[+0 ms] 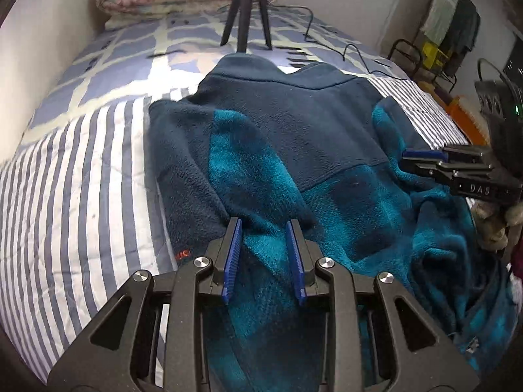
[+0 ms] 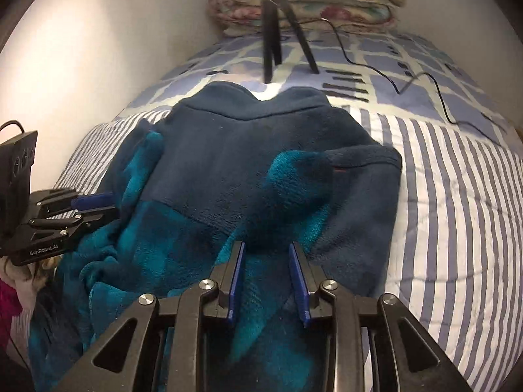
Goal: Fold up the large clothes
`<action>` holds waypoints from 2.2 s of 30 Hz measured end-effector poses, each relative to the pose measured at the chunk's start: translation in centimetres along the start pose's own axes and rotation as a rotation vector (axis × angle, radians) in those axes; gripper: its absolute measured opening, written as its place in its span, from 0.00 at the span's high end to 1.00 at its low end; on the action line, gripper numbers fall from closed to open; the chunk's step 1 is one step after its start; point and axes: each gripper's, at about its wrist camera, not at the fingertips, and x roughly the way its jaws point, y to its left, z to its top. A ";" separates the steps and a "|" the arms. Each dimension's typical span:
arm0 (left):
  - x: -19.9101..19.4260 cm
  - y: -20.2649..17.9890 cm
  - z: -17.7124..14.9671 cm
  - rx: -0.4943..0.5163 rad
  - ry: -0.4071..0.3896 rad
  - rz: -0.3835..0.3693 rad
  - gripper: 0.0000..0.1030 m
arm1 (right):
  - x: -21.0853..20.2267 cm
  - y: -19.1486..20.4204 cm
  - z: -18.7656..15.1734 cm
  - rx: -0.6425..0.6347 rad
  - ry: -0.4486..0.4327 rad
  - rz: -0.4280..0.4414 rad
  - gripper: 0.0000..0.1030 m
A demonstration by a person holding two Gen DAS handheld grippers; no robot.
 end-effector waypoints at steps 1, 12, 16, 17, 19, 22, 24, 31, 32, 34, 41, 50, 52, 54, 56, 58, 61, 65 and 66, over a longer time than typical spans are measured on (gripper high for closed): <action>-0.1 0.1 0.1 0.003 0.003 -0.009 0.73 | -0.2 -0.2 0.1 0.003 0.003 0.013 0.71; -2.3 10.5 3.7 -0.305 -0.077 -0.041 0.42 | -3.8 -10.0 0.7 0.250 -0.152 0.102 0.45; 0.8 11.6 4.5 -0.361 -0.041 -0.105 0.42 | -1.3 -12.3 1.0 0.352 -0.150 0.159 0.45; 1.6 11.5 4.7 -0.361 -0.032 -0.131 0.42 | -0.5 -12.6 1.3 0.367 -0.142 0.183 0.47; 2.8 10.7 4.9 -0.342 -0.018 -0.127 0.42 | 1.0 -12.6 2.0 0.379 -0.127 0.204 0.52; 3.9 9.6 6.1 -0.306 -0.021 -0.103 0.46 | 2.5 -12.2 3.1 0.370 -0.117 0.210 0.63; 4.6 9.2 6.7 -0.295 -0.013 -0.123 0.75 | 2.9 -11.9 3.6 0.357 -0.115 0.210 0.79; 2.7 7.8 6.2 -0.268 -0.103 -0.112 0.95 | 0.4 -9.3 4.3 0.218 -0.159 0.130 0.94; 2.2 7.8 6.2 -0.273 -0.114 -0.124 0.95 | 0.0 -9.2 4.3 0.212 -0.170 0.127 0.94; 1.1 7.4 6.2 -0.271 -0.142 -0.136 0.95 | -1.7 -8.7 4.4 0.199 -0.203 0.121 0.94; -5.0 5.1 6.1 -0.219 -0.217 -0.160 0.96 | -6.1 -5.2 4.4 0.113 -0.241 0.100 0.94; -13.4 0.9 2.9 -0.108 -0.272 -0.159 0.96 | -14.3 -0.8 -0.1 0.024 -0.269 0.089 0.94; -15.1 0.1 1.4 -0.099 -0.275 -0.161 0.96 | -16.0 0.0 -1.7 0.009 -0.270 0.092 0.94; -16.5 -0.7 -0.1 -0.085 -0.275 -0.155 0.96 | -17.6 0.9 -3.4 0.006 -0.270 0.094 0.94; -17.9 -1.3 -1.9 -0.080 -0.268 -0.153 0.96 | -18.8 1.8 -5.1 0.005 -0.261 0.093 0.94; -18.9 -1.8 -3.5 -0.077 -0.260 -0.147 0.96 | -19.8 2.6 -6.9 -0.001 -0.250 0.094 0.94; -20.3 -2.6 -6.1 -0.070 -0.245 -0.137 0.96 | -20.8 3.9 -9.8 -0.007 -0.228 0.091 0.94; -21.5 -3.8 -9.1 -0.043 -0.218 -0.121 0.96 | -21.4 5.2 -13.9 -0.003 -0.186 0.090 0.94; -21.7 -4.2 -10.0 -0.037 -0.209 -0.118 0.96 | -21.4 5.4 -14.8 -0.002 -0.175 0.089 0.94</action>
